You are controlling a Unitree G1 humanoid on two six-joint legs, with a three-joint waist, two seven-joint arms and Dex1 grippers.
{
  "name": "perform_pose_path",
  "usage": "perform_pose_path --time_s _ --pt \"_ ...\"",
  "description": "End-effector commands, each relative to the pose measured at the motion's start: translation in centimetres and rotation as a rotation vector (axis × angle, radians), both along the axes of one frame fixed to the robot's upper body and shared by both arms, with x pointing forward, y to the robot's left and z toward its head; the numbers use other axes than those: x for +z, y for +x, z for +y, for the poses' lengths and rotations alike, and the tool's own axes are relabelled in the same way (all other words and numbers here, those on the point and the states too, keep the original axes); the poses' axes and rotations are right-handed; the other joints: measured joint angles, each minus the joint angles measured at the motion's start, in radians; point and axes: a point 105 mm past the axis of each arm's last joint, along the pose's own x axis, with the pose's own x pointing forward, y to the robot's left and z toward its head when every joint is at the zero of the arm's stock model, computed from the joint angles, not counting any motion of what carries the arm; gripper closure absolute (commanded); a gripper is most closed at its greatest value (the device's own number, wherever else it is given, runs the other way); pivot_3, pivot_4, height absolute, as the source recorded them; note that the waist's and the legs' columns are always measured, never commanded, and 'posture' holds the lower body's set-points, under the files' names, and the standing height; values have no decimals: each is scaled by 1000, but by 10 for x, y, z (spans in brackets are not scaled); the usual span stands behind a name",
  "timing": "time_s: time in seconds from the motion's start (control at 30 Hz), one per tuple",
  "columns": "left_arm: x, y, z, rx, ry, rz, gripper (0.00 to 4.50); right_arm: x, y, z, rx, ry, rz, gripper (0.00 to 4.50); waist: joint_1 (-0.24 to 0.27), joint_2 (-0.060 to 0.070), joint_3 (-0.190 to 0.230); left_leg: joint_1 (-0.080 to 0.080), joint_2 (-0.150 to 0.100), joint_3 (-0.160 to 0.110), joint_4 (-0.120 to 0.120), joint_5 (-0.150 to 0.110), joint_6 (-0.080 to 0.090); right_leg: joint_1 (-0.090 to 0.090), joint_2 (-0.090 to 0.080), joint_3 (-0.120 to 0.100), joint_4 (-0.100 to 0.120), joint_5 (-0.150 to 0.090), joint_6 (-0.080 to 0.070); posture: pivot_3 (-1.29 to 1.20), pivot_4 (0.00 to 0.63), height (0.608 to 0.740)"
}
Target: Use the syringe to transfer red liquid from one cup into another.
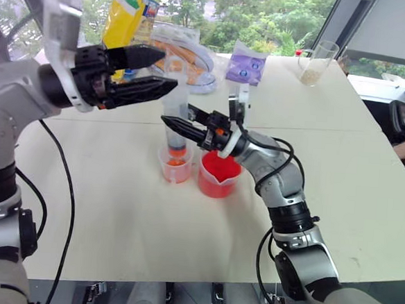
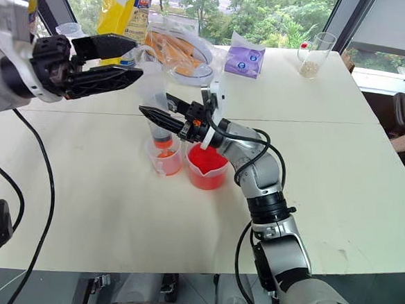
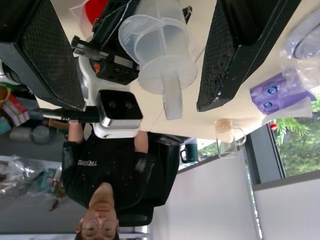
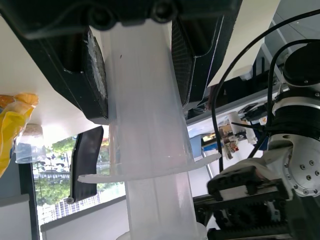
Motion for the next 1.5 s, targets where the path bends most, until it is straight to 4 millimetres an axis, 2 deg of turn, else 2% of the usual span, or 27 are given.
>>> perform_pose_path --time_s 0.03,0.17,0.2,0.27,0.43,0.47,0.7,1.2,1.5 --pt "4 4 1 15 -20 -34 861 14 -10 2 21 22 -70 3116 0 0 0 0 0 0 0 0 0 0 0 0 0 0 0 0 150 740" --pt "3 7 0 13 -39 -28 861 14 -11 3 23 16 -76 3116 0 0 0 0 0 0 0 0 0 0 0 0 0 0 0 0 150 740" --pt "3 7 -1 13 -44 -26 1090 14 -11 3 24 15 -77 3116 0 0 0 0 0 0 0 0 0 0 0 0 0 0 0 0 150 740" --pt "2 8 -1 11 -49 -23 1680 13 -12 3 25 11 -79 3116 0 0 0 0 0 0 0 0 0 0 0 0 0 0 0 0 150 740" --pt "0 9 -5 -3 -56 -12 4285 13 -13 3 27 5 -84 3116 0 0 0 0 0 0 0 0 0 0 0 0 0 0 0 0 150 740" --pt "-1 9 -5 -3 -53 -11 4484 13 -13 3 27 4 -85 3116 0 0 0 0 0 0 0 0 0 0 0 0 0 0 0 0 150 740" --pt "-13 7 -8 -14 12 3 4484 18 -13 3 24 5 -103 3116 0 0 0 0 0 0 0 0 0 0 0 0 0 0 0 0 150 740" --pt "-38 6 -14 -23 83 26 4484 56 -8 -3 -7 68 -164 3116 0 0 0 0 0 0 0 0 0 0 0 0 0 0 0 0 150 740" --pt "-53 6 -17 -13 104 52 4484 69 -6 -6 -11 83 -183 3116 0 0 0 0 0 0 0 0 0 0 0 0 0 0 0 0 150 740"
